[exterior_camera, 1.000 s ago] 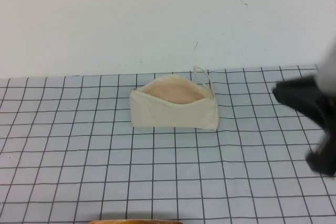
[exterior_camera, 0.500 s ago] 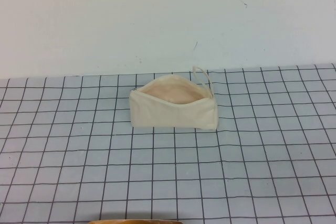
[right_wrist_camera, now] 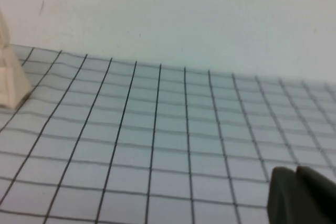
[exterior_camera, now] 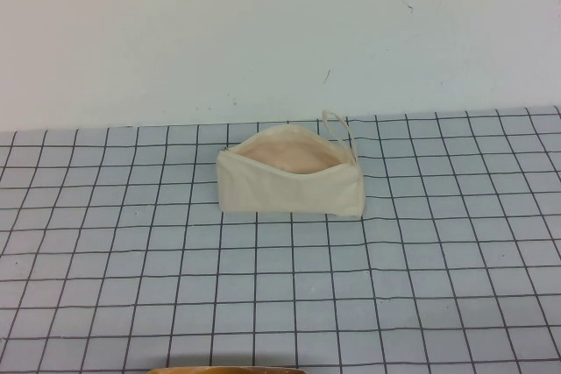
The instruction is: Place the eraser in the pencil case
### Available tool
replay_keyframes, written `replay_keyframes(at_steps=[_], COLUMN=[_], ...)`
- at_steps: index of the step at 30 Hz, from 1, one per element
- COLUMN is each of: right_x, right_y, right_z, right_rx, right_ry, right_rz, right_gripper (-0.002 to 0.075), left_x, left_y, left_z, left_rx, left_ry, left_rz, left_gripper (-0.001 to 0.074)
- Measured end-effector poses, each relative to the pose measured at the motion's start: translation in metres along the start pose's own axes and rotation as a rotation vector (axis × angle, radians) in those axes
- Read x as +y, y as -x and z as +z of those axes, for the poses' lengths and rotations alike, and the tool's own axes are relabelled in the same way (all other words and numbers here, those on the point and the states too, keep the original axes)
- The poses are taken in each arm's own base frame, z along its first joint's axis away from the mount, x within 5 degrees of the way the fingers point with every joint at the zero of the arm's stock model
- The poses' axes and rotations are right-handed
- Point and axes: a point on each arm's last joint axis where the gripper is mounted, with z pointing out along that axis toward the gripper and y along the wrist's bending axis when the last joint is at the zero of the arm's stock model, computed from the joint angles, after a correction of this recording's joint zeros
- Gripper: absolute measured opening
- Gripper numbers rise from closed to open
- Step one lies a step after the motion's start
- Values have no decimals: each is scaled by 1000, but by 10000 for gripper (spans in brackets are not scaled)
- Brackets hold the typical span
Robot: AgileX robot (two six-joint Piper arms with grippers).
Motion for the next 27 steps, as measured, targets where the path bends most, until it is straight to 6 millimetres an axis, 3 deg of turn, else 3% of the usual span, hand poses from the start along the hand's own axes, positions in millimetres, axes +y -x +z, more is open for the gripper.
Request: replay_keyframes(at_steps=[5,12,27], right_x=[5,7,7], right_y=[-24,-37,-38], right_z=[4,2,2], right_rx=[62,171,180], right_ry=[19,31,27], right_rz=[50,109,137], right_gripper=[-1,-1,-1], left_x=[0,0,0], left_y=[0,0,0], left_z=[0,0,0], left_rx=[0,0,0], left_ry=[0,0,0], left_rz=[0,0,0], left_gripper=[-1,-1,-1])
